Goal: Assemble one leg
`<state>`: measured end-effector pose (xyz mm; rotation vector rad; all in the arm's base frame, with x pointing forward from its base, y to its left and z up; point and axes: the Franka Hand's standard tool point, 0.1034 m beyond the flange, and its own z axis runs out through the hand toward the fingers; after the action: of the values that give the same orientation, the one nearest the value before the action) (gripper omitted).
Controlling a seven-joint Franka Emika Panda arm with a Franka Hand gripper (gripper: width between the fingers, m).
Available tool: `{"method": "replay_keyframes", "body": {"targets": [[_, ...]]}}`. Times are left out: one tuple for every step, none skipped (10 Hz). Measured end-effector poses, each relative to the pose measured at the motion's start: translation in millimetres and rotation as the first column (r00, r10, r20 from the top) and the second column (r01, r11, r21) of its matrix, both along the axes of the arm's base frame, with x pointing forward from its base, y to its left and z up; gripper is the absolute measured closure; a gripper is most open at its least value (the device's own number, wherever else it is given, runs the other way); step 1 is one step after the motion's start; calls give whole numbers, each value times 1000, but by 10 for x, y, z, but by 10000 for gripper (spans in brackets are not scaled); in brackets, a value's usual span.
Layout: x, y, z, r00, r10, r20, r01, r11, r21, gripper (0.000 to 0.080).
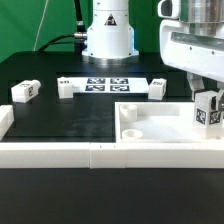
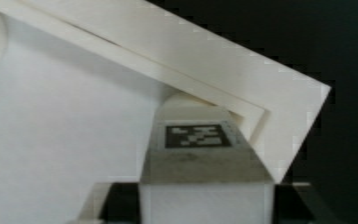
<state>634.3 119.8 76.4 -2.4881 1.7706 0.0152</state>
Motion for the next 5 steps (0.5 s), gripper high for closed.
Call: {"method": "replay_keyframes", "body": {"targets": [[-2, 12, -1, 992, -124, -10, 124, 992, 11, 509], [0, 22, -2, 973, -231, -13, 231, 973, 13, 509], [0, 28, 0, 947, -321, -22, 322, 947, 18, 508], [5, 21, 0, 909, -417, -32, 417, 908, 25, 508], [7, 15, 0, 893, -448, -40, 450, 893, 34, 508]]}}
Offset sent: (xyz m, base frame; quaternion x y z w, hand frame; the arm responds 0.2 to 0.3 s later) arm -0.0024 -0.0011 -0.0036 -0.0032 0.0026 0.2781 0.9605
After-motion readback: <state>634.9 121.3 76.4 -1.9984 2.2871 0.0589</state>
